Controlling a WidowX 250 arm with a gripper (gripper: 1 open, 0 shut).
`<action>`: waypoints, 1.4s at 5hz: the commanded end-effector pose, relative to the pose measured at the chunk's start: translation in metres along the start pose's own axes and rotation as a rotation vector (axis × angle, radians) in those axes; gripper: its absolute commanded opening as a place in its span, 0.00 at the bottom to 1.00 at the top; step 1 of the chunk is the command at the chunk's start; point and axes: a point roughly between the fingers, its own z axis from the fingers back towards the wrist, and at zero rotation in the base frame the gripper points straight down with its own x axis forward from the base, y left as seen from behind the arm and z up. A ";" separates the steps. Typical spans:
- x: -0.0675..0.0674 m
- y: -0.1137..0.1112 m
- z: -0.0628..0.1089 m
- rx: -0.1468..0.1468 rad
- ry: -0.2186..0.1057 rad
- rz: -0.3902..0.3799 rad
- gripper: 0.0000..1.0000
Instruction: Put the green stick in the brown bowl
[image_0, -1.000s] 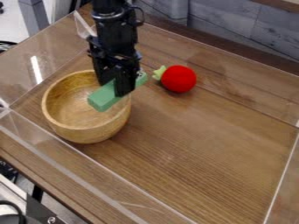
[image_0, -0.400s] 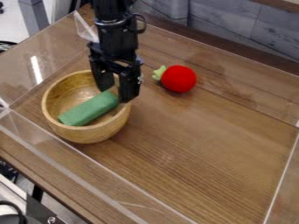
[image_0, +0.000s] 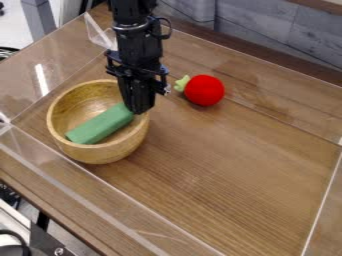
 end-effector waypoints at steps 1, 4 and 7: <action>0.006 0.003 0.006 0.011 -0.017 0.017 1.00; 0.012 0.001 0.012 0.006 -0.021 0.043 1.00; 0.019 -0.011 0.027 0.011 -0.045 0.044 1.00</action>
